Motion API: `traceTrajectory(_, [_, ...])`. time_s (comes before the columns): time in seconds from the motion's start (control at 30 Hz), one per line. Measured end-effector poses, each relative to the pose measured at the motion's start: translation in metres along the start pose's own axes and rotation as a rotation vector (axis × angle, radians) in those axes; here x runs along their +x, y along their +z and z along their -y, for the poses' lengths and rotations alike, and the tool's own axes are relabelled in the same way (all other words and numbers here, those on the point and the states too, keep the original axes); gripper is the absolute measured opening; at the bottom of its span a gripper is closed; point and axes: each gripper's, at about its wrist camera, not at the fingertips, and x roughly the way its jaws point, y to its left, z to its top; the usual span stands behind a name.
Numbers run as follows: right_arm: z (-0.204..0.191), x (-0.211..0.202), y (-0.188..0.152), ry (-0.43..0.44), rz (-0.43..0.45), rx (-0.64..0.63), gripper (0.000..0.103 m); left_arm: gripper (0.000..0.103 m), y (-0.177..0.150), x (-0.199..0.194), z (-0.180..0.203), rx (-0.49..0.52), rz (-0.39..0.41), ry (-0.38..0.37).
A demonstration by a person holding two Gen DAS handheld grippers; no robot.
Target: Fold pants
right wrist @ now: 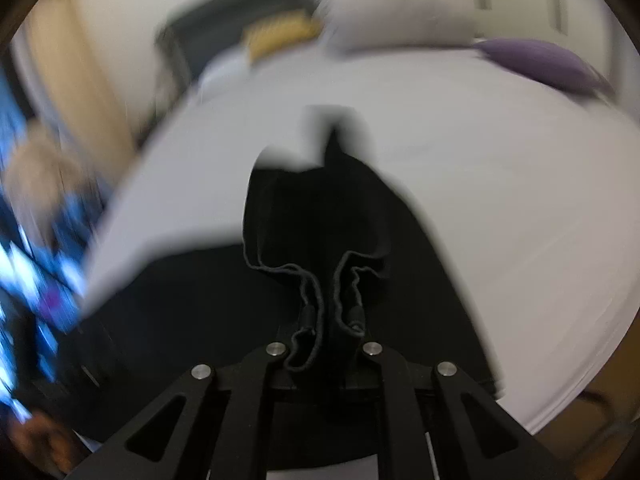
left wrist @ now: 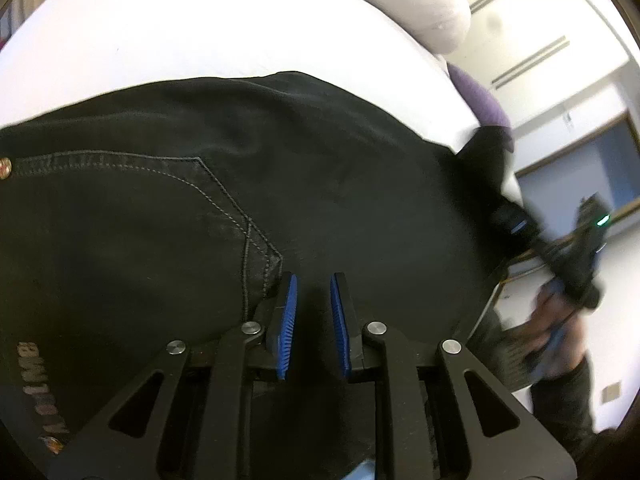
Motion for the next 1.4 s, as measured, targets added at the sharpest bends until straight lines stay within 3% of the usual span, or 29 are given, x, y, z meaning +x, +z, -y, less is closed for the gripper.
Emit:
traceTrajectory(0.03, [-0.007,0.017,-0.008,-0.022,-0.061,-0.019,0.011,0.035,0.001,0.0,0.0,-0.013,0.001,-0.022])
traceTrajectory(0.07, [-0.011,0.031,-0.015,-0.066,-0.097,-0.034,0.011,0.059,0.001,-0.001,0.0,-0.023,0.005,-0.055])
traceTrajectory(0.17, [-0.021,0.032,-0.017,-0.128,-0.067,-0.093,0.011,0.09,0.003,-0.007,0.01,-0.021,0.03,-0.106])
traceTrajectory(0.27, [-0.026,0.02,-0.018,-0.144,-0.043,-0.119,0.011,0.092,0.007,-0.005,0.013,-0.048,0.033,-0.148])
traceTrajectory(0.4, [-0.056,-0.011,-0.025,-0.148,0.036,-0.209,0.011,0.093,0.019,0.006,0.007,-0.193,-0.014,-0.292])
traceTrajectory(0.6, [-0.118,-0.029,-0.044,-0.109,0.089,-0.35,0.011,0.093,0.036,0.021,0.013,-0.312,-0.06,-0.501])
traceTrajectory(0.8, [-0.172,-0.021,-0.065,-0.075,0.077,-0.478,0.011,0.093,0.049,0.029,0.002,-0.368,-0.077,-0.513])
traceTrajectory(0.9, [-0.19,-0.019,-0.073,-0.057,0.08,-0.532,0.011,0.085,0.056,0.027,-0.006,-0.363,-0.073,-0.52])
traceTrajectory(0.93, [-0.196,-0.018,-0.075,-0.05,0.078,-0.549,0.011,0.064,0.058,0.025,-0.007,-0.34,-0.083,-0.506])
traceTrajectory(0.97, [-0.2,-0.018,-0.077,-0.048,0.081,-0.559,0.011,0.037,0.058,0.024,-0.006,-0.317,-0.095,-0.484])
traceTrajectory(1.0, [-0.205,-0.019,-0.078,-0.046,0.086,-0.57,0.011,0.028,0.06,0.021,-0.006,-0.296,-0.102,-0.456])
traceTrajectory(1.13, [-0.22,-0.015,-0.076,-0.031,0.097,-0.617,0.011,0.016,0.067,0.002,-0.01,-0.217,-0.091,-0.381])
traceTrajectory(1.4, [-0.242,-0.005,-0.075,-0.012,0.091,-0.672,0.011,0.016,0.073,-0.021,-0.026,-0.157,-0.072,-0.265])
